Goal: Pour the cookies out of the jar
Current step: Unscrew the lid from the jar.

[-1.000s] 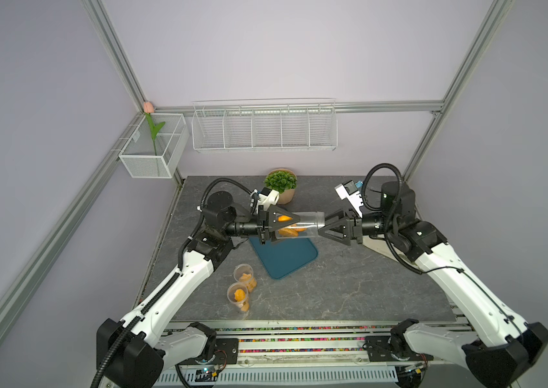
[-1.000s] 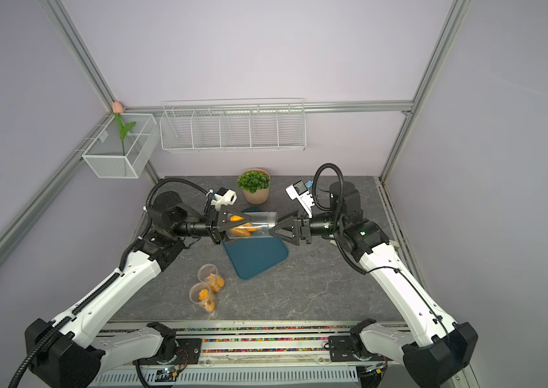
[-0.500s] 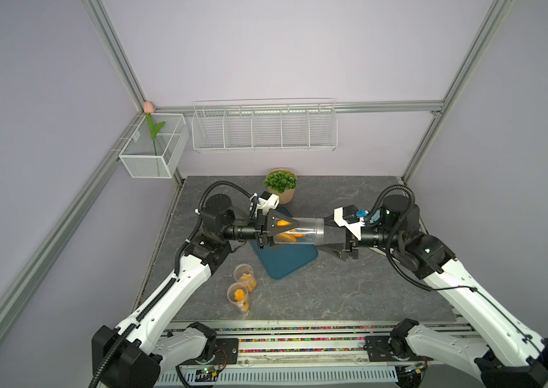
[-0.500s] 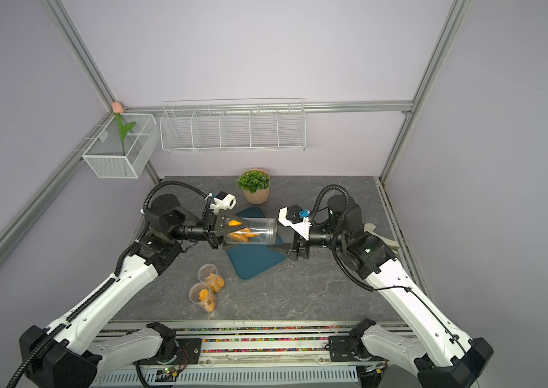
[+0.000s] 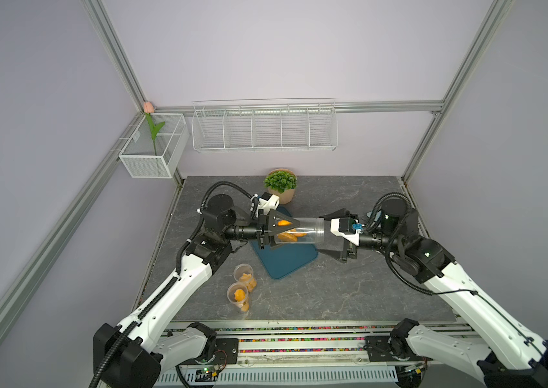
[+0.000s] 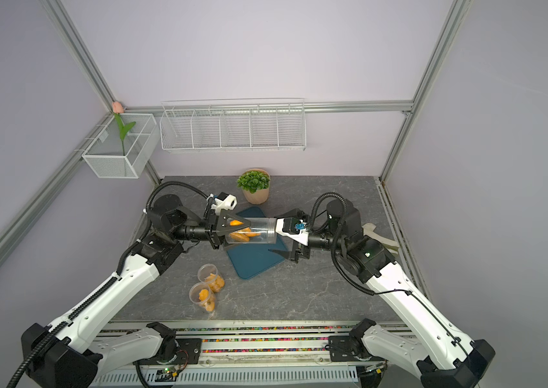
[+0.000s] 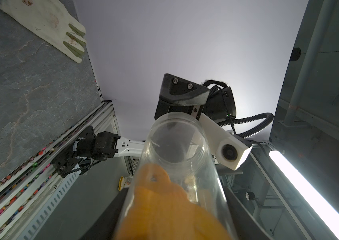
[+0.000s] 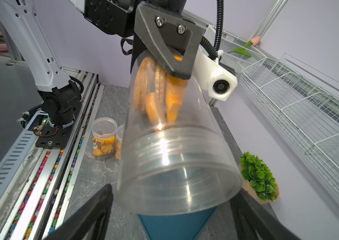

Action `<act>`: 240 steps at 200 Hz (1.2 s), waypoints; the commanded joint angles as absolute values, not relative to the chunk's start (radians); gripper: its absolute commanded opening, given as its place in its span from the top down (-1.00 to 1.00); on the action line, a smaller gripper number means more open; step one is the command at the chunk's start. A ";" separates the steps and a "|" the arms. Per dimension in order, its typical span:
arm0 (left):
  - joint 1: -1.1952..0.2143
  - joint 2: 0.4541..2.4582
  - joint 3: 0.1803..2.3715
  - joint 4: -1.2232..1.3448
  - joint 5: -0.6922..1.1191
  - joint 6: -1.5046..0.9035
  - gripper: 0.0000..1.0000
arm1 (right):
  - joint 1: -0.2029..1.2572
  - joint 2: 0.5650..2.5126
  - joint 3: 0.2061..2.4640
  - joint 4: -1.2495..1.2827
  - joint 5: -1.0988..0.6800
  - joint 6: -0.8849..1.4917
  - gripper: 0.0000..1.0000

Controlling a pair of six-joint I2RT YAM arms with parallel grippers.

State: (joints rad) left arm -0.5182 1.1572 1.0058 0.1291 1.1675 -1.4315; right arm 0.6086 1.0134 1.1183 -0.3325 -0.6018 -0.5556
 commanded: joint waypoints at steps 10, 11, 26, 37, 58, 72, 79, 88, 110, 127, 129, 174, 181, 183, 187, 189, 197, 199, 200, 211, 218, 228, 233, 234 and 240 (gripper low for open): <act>-0.522 1.176 1.031 0.143 1.151 -1.420 -0.21 | 0.600 0.873 1.098 -0.286 -0.592 -0.319 -0.78; -0.522 1.177 1.031 0.143 1.150 -1.419 -0.21 | 0.600 0.869 1.098 -0.286 -0.590 -0.311 -0.78; -0.522 1.189 1.038 0.155 1.139 -1.418 -0.21 | 0.596 0.813 1.103 -0.289 -0.530 -0.158 -0.78; -0.522 1.197 1.044 0.166 1.134 -1.419 -0.21 | 0.594 0.784 1.112 -0.292 -0.424 -0.021 -0.78; -0.522 1.214 1.048 0.192 1.132 -1.425 -0.21 | 0.584 0.780 1.186 -0.401 -0.196 0.246 -0.78; -0.522 1.222 1.049 0.197 1.134 -1.425 -0.21 | 0.556 0.829 1.292 -0.562 -0.093 0.420 -0.78; -0.522 1.224 1.049 0.201 1.135 -1.425 -0.21 | 0.524 0.873 1.350 -0.635 -0.144 0.458 -0.78; -0.522 1.225 1.051 0.202 1.135 -1.423 -0.21 | 0.483 0.939 1.429 -0.734 -0.231 0.507 -0.78; -0.522 1.225 1.054 0.203 1.137 -1.424 -0.21 | 0.385 1.129 1.583 -0.932 -0.503 0.602 -0.78; -0.522 1.222 1.057 0.197 1.139 -1.418 -0.21 | 0.351 1.169 1.546 -0.827 -0.692 0.717 -0.78; -0.522 1.220 1.056 0.196 1.138 -1.416 -0.21 | 0.347 1.166 1.534 -0.800 -0.711 0.740 -0.78; -0.522 1.204 1.042 0.189 1.137 -1.414 -0.21 | 0.301 1.157 1.319 -0.412 -0.927 1.046 -0.78; -0.522 1.203 1.040 0.188 1.137 -1.413 -0.21 | 0.303 1.158 1.317 -0.416 -0.931 1.040 -0.78; -0.522 1.201 1.040 0.187 1.137 -1.413 -0.21 | 0.304 1.158 1.315 -0.415 -0.933 1.039 -0.78; -0.522 1.200 1.039 0.186 1.136 -1.412 -0.21 | 0.307 1.157 1.312 -0.409 -0.937 1.041 -0.78; -0.522 1.201 1.039 0.185 1.136 -1.411 -0.21 | 0.309 1.157 1.311 -0.405 -0.941 1.043 -0.78; -0.522 1.201 1.039 0.184 1.135 -1.411 -0.21 | 0.316 1.158 1.305 -0.385 -0.958 1.051 -0.78; -0.522 1.199 1.039 0.185 1.135 -1.411 -0.21 | 0.318 1.160 1.304 -0.380 -0.964 1.054 -0.78; -0.522 1.199 1.039 0.184 1.135 -1.411 -0.21 | 0.320 1.160 1.303 -0.378 -0.966 1.056 -0.78; -0.522 1.200 1.039 0.186 1.132 -1.412 -0.21 | 0.338 1.171 1.298 -0.360 -0.990 1.067 -0.78; -0.522 1.199 1.040 0.186 1.130 -1.412 -0.21 | 0.349 1.174 1.293 -0.353 -0.997 1.067 -0.78; -0.522 1.198 1.041 0.187 1.127 -1.413 -0.21 | 0.364 1.179 1.286 -0.335 -1.004 1.072 -0.78; -0.523 1.197 1.039 0.186 1.127 -1.414 -0.21 | 0.369 1.181 1.281 -0.324 -1.013 1.076 -0.78; -0.522 1.197 1.039 0.186 1.127 -1.414 -0.21 | 0.370 1.181 1.280 -0.322 -1.013 1.077 -0.78; -0.522 1.196 1.039 0.188 1.127 -1.414 -0.21 | 0.374 1.185 1.276 -0.314 -1.023 1.079 -0.78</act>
State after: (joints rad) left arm -0.5182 1.2236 1.0119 0.1562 1.1271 -1.4193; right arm 0.3485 1.1767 1.3056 -0.4007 -0.9348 1.0050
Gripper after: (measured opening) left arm 0.610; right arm 0.889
